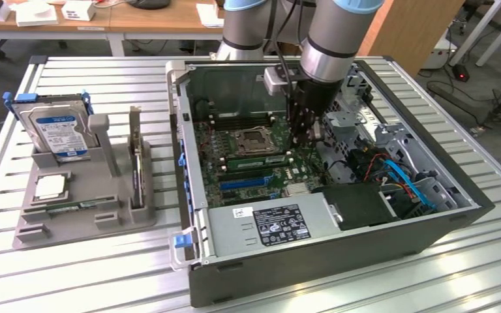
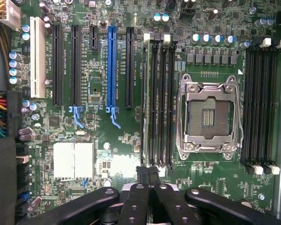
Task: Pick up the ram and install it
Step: 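Press down the ram until it locks into place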
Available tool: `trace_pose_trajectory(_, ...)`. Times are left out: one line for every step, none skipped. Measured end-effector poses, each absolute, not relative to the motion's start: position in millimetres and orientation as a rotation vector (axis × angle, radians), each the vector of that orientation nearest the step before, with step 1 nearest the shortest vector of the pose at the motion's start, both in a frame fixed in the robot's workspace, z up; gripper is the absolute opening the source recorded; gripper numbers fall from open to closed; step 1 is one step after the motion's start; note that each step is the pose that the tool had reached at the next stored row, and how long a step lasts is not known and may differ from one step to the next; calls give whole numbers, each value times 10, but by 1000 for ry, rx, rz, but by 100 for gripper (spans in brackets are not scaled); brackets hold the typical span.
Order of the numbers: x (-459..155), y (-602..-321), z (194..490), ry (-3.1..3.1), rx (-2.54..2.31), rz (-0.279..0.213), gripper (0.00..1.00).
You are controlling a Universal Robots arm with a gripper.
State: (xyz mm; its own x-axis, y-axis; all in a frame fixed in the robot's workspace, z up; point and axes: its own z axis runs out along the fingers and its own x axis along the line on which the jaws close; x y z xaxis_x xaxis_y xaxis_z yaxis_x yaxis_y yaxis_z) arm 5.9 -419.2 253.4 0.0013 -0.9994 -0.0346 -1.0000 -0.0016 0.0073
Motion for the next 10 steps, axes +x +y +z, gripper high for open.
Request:
trace_pose_trajectory(59,-4192,2531,2206,-2209,46,9)
trace_pose_trajectory(59,-4192,2527,2206,-2209,46,9)
trace_pose_trajectory(59,-4192,2524,2206,-2209,46,9)
trace_pose_trajectory(59,-4192,2520,2206,-2209,46,9)
trace_pose_trajectory(59,-4192,2517,2206,-2209,46,9)
trace_pose_trajectory(59,-4192,2513,2206,-2209,46,9)
trace_pose_trajectory(60,-4192,2507,2206,-2209,46,9)
trace_pose_trajectory(59,-4191,2498,2206,-2209,47,9)
trace_pose_trajectory(59,-4192,2490,2206,-2209,46,9)
trace_pose_trajectory(59,-4192,2483,2206,-2209,46,9)
